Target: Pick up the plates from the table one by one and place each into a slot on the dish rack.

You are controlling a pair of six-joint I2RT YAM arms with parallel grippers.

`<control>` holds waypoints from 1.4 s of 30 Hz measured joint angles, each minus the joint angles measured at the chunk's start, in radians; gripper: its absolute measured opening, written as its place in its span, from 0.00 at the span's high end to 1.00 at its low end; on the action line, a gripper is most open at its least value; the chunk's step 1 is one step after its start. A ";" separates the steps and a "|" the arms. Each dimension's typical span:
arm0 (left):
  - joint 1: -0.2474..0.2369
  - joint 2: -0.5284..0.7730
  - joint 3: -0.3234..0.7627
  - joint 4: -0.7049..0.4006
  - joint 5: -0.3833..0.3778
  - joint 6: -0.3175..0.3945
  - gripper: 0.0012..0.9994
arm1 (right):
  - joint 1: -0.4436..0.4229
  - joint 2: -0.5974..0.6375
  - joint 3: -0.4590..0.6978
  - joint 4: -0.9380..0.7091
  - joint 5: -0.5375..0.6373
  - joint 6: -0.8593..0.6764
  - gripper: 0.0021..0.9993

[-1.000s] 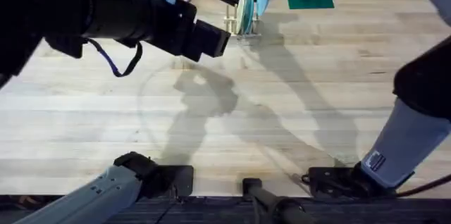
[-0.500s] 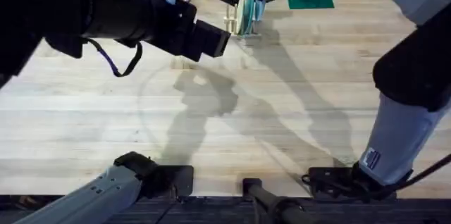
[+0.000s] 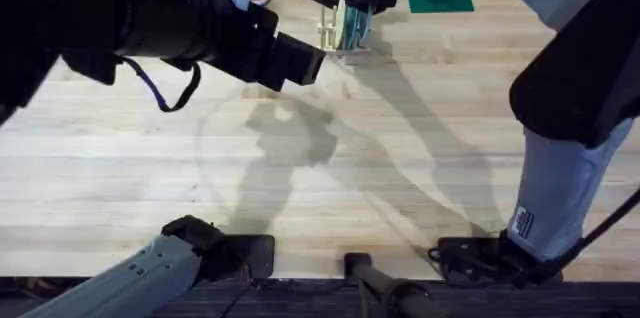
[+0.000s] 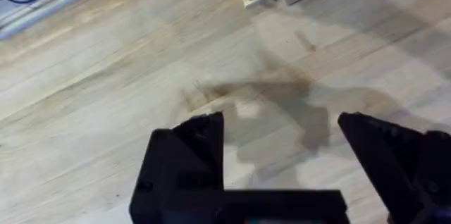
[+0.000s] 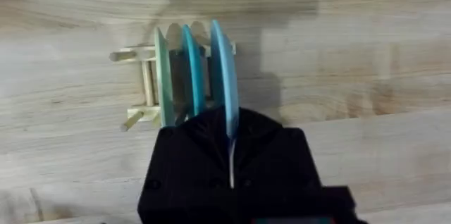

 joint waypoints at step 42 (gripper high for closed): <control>0.000 0.000 0.000 -0.003 0.000 0.000 0.01 | 0.000 -0.015 0.408 -0.372 -0.021 -0.014 0.08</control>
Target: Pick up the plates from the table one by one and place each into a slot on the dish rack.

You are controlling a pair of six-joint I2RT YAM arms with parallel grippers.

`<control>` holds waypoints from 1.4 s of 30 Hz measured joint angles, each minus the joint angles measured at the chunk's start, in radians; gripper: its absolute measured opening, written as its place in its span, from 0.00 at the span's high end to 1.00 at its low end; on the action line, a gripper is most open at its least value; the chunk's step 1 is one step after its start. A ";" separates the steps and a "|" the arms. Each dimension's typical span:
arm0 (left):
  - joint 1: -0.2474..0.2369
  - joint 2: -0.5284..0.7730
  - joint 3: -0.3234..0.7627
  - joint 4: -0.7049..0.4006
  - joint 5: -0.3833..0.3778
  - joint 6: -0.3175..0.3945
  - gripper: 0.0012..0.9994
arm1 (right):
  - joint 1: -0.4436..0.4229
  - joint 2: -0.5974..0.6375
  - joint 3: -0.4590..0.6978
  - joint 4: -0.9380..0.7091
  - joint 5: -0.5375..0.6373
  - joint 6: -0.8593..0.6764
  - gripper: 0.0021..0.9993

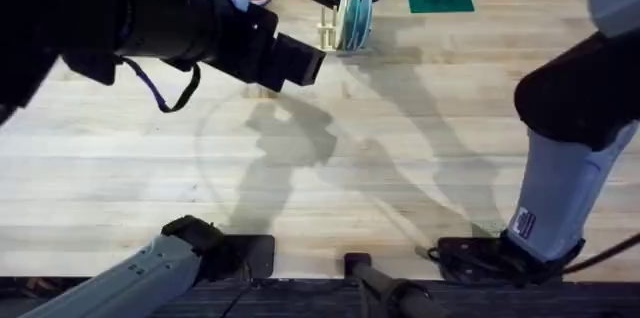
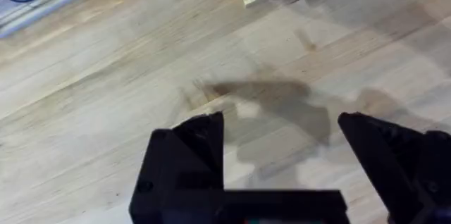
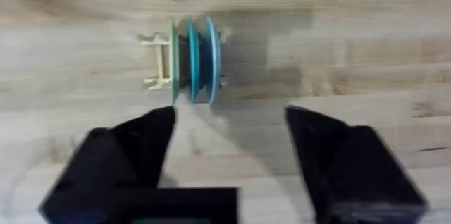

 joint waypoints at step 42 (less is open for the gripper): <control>0.000 0.000 0.000 0.000 0.000 -0.037 0.01 | -0.066 -0.416 -0.450 -0.178 -0.268 -0.397 0.01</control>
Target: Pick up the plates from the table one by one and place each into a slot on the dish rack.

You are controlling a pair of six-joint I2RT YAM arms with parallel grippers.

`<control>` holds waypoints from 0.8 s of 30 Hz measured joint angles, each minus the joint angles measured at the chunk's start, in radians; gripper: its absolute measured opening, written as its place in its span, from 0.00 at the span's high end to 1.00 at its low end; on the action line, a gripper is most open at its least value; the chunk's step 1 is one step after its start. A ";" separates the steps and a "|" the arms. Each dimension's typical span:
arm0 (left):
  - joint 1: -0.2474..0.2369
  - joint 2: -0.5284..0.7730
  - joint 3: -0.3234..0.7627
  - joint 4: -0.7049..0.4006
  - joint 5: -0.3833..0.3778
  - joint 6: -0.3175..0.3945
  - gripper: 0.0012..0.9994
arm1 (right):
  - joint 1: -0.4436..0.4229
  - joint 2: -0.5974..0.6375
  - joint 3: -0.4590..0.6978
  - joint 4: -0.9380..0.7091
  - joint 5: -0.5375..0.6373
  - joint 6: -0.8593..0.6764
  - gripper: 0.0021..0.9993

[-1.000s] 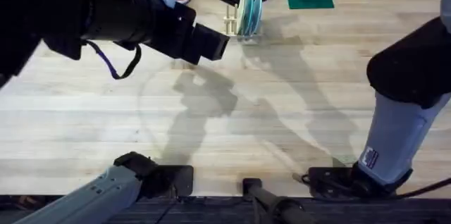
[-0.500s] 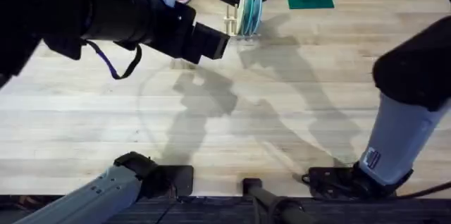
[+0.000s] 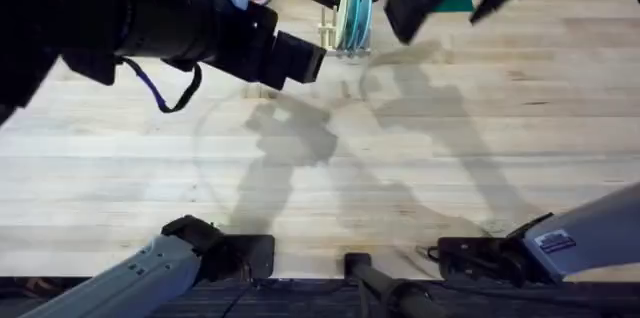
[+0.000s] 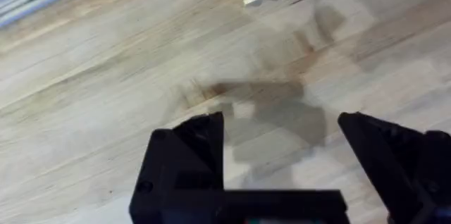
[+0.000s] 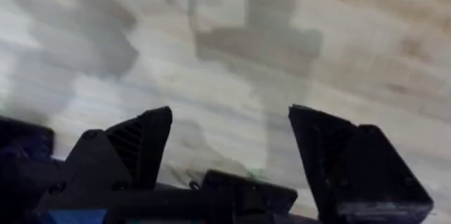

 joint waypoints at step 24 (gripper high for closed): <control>0.000 0.000 0.000 -0.016 0.000 0.000 0.01 | -0.019 -0.280 -0.552 0.478 -0.079 0.024 0.00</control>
